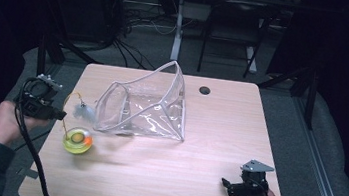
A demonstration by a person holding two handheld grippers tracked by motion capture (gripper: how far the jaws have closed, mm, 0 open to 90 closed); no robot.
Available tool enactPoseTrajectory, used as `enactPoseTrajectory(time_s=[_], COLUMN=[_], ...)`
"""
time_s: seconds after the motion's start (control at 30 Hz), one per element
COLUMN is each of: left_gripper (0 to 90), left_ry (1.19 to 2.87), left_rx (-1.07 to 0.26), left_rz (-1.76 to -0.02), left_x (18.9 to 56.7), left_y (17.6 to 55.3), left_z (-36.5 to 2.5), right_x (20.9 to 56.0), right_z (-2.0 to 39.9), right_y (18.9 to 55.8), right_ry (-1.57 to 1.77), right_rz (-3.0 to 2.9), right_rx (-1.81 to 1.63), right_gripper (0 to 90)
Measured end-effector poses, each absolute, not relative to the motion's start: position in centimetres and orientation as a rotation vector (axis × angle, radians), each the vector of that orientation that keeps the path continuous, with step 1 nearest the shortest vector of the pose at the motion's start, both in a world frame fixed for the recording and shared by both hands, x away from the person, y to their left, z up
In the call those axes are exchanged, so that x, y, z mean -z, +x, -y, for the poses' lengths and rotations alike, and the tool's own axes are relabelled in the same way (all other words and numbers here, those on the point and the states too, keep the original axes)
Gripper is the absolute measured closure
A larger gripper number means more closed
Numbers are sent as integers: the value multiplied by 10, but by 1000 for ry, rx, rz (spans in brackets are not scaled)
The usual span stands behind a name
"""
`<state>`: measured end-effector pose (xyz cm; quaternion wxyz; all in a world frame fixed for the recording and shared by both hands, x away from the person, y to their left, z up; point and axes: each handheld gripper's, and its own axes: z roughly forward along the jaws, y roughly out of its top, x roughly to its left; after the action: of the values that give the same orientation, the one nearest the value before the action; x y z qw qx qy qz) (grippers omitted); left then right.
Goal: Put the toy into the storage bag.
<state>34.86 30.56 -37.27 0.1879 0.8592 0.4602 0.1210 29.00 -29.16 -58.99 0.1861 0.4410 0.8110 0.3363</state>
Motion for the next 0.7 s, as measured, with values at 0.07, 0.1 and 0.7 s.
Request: enactPoseTrajectory(time_s=[0.07,0.1,0.7], left_gripper=[883,883,883], left_ry=[2419,2422,2421], left_rx=[-344,-345,-360], left_rz=[-1288,-1288,-1271], left_x=[372,371,362], left_y=[349,349,348], left_z=[-306,-305,-306], right_x=[590,590,590], right_z=[292,292,292], right_y=[290,290,290], right_ry=[1242,1242,1243], right_rz=[-2284,-2284,-2286], right_rx=[-947,-947,-947], right_gripper=[0,0,0])
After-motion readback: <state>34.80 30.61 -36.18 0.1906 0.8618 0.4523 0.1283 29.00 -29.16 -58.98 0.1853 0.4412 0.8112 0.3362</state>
